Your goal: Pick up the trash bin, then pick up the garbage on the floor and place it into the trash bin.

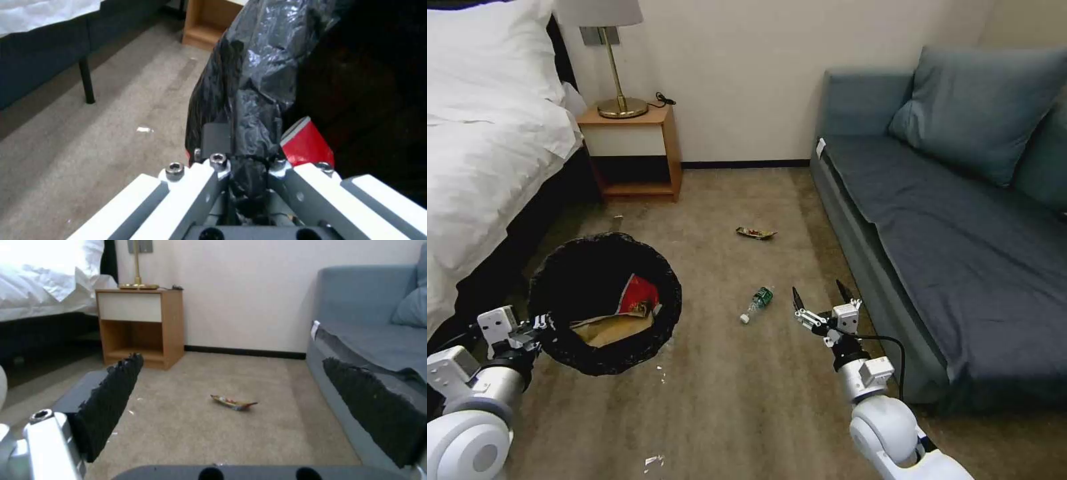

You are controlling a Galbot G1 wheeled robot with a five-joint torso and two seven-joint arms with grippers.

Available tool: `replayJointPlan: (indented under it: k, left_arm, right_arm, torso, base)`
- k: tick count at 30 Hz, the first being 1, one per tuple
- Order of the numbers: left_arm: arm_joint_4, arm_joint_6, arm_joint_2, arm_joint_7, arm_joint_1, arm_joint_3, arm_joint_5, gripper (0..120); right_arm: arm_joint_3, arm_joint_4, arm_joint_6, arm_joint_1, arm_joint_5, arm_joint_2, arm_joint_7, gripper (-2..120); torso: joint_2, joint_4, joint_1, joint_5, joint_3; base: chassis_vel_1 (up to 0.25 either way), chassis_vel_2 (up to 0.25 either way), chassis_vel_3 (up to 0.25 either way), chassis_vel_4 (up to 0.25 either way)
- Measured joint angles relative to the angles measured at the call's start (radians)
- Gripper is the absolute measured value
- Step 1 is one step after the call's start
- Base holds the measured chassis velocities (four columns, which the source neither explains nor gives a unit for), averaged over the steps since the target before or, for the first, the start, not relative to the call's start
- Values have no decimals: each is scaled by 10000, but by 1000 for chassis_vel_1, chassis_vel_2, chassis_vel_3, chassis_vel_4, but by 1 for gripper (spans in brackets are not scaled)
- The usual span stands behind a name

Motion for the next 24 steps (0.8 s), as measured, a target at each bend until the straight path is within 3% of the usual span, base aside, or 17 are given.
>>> replayJointPlan:
  k: [24]
  left_arm:
    - [11, -9, 6, -17, -20, 50, -4, 1]
  right_arm:
    - [-57, -7, -50, 52, 58, -174, -41, 100]
  torso:
    - [0, 0, 1, 0, -1]
  base:
    - [-70, 73, 69, -73]
